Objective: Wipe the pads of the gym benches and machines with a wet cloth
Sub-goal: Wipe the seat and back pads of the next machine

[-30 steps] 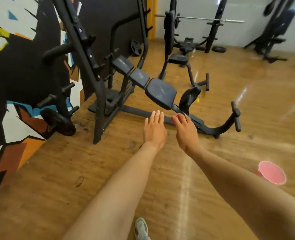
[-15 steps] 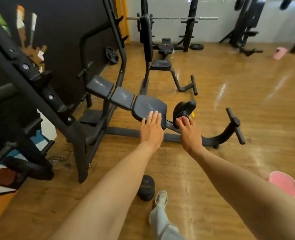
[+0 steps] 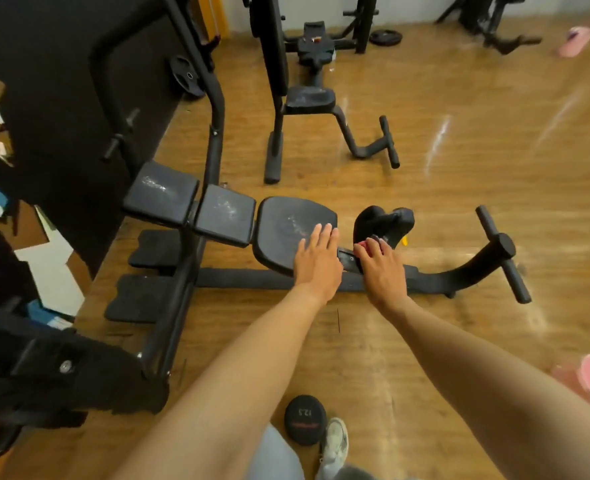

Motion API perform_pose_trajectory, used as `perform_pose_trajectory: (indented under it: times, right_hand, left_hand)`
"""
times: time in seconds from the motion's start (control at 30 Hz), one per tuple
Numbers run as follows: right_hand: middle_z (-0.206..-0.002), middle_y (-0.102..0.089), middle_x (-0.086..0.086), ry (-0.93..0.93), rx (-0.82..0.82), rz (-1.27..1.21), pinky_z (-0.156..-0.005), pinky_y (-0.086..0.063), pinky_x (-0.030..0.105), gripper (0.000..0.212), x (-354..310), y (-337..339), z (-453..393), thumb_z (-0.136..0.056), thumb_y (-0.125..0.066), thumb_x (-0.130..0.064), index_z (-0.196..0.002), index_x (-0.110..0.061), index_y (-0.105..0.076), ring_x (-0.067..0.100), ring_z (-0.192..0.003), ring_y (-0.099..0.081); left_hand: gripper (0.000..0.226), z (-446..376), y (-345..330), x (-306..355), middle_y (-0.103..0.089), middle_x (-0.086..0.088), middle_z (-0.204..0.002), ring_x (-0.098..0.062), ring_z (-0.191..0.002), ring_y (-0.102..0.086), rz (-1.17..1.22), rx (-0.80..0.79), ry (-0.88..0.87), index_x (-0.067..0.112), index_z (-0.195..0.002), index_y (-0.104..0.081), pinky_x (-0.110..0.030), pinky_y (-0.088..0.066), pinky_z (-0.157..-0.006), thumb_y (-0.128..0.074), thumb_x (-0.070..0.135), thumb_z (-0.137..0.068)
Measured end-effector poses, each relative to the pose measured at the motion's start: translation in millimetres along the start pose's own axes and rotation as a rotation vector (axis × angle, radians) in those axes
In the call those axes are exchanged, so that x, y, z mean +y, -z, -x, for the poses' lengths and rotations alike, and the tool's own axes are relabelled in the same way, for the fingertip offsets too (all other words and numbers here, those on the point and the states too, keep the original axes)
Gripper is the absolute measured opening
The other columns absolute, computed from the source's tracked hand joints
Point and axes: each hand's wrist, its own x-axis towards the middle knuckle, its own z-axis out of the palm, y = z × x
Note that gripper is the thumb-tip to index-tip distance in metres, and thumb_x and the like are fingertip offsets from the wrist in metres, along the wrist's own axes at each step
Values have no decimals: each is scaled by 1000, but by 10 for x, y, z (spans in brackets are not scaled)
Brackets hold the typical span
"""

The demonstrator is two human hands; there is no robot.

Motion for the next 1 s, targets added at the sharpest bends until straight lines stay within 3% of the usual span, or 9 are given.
perform_pose_trajectory:
  times: [0.2, 0.4, 0.63, 0.83, 1.0]
  right_hand:
    - [-138, -55, 15, -158, -78, 4, -104, -48, 45, 73, 143, -310, -804, -71, -87, -8, -136, -13, -53, 39, -136, -46]
    - [-140, -52, 10, -393, -62, -34, -104, -47, 42, 72, 377, -561, -1454, -75, -85, -16, -138, -15, -50, 34, -136, -45]
    - [-140, -57, 11, -583, 16, -78, -110, -43, 41, 57, 1013, -938, -2061, -85, -79, -13, -138, -12, -57, 32, -133, -49]
    - [-162, -34, 6, -666, 11, -321, -117, -36, 45, 67, 1781, -1748, -2487, -92, -67, -1, -152, -21, -43, 29, -155, -21]
    - [-169, -20, 1, -575, 58, -450, -119, -12, 30, 60, 2193, -2370, -2603, -102, -54, -6, -158, -22, -36, 21, -157, -4]
  left_hand:
    - [68, -1182, -212, -285, -5, -4, -173, -23, -159, -1, -14, -56, -109, 13, -164, -5, -46, -18, -127, -40, 32, -109]
    - [68, -2337, -494, -291, -7, -3, -172, -22, -159, -3, -15, -139, -331, 12, -164, -9, -42, -17, -127, -41, 31, -108]
    - [66, -3181, -1126, 77, -6, -4, -173, -21, -159, -1, 73, -233, -424, 12, -164, -7, -43, -17, -127, -37, 33, -109]
    - [70, -3930, -1877, 416, -6, -1, -173, -19, -159, -1, 165, -220, -383, 14, -164, -8, -41, -16, -128, -43, 36, -108]
    - [99, -4387, -2534, 714, -6, -1, -173, -18, -159, -1, 147, -244, -381, 16, -165, -5, -40, -14, -128, -60, 59, -95]
